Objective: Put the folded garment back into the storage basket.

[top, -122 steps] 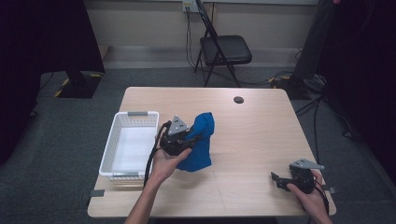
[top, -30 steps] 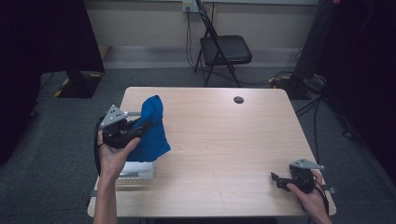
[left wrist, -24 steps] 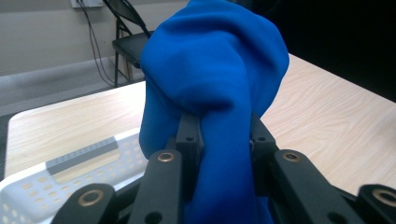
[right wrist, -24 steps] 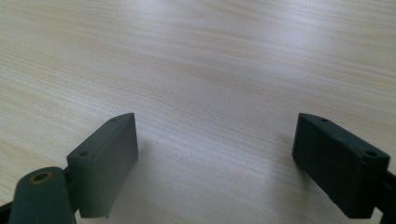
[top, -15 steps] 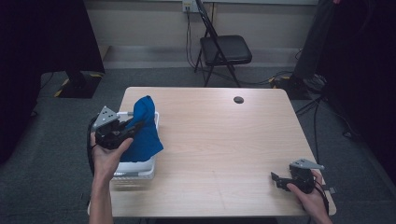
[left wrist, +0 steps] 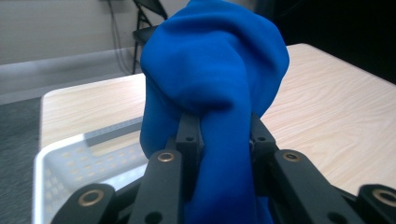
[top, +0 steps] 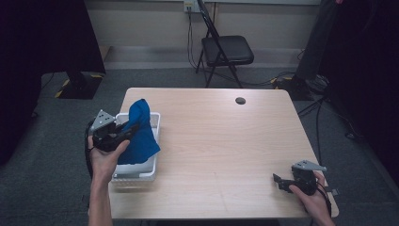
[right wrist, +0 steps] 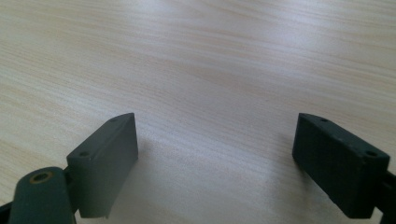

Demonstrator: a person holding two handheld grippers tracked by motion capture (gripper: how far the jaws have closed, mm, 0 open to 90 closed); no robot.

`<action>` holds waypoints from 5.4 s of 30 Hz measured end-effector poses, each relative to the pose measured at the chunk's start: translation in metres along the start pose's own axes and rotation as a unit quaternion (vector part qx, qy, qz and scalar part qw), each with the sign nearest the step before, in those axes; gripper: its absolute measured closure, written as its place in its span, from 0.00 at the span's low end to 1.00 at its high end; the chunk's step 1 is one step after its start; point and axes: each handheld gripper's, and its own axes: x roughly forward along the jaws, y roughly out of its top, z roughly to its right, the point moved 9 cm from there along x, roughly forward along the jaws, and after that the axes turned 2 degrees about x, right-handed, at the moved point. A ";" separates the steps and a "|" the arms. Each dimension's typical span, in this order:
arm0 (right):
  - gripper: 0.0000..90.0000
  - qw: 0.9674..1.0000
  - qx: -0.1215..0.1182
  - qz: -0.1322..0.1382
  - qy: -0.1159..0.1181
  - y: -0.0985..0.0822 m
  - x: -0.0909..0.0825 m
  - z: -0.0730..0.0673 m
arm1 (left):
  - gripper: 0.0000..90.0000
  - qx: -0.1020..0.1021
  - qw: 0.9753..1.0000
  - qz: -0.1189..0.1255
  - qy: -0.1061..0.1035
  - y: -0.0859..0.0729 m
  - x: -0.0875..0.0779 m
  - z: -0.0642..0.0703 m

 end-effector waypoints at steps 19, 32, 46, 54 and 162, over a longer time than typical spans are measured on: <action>0.15 1.000 0.000 0.000 0.000 0.000 0.000 0.000 | 0.81 -0.007 0.999 -0.037 0.029 -0.026 0.015 -0.016; 0.15 1.000 0.000 0.000 0.000 0.000 0.000 0.000 | 0.81 -0.012 0.998 -0.055 0.032 -0.037 0.024 -0.019; 0.15 1.000 0.000 0.000 0.000 0.000 0.000 0.000 | 0.81 -0.014 0.996 -0.080 0.028 -0.051 0.034 -0.021; 0.15 1.000 0.000 0.000 0.000 0.000 0.000 0.000 | 0.81 -0.018 0.995 -0.094 0.029 -0.058 0.038 -0.022; 0.14 1.000 -0.006 -0.001 0.006 0.001 0.001 -0.001 | 0.15 0.061 0.976 -0.209 0.020 -0.120 0.120 -0.035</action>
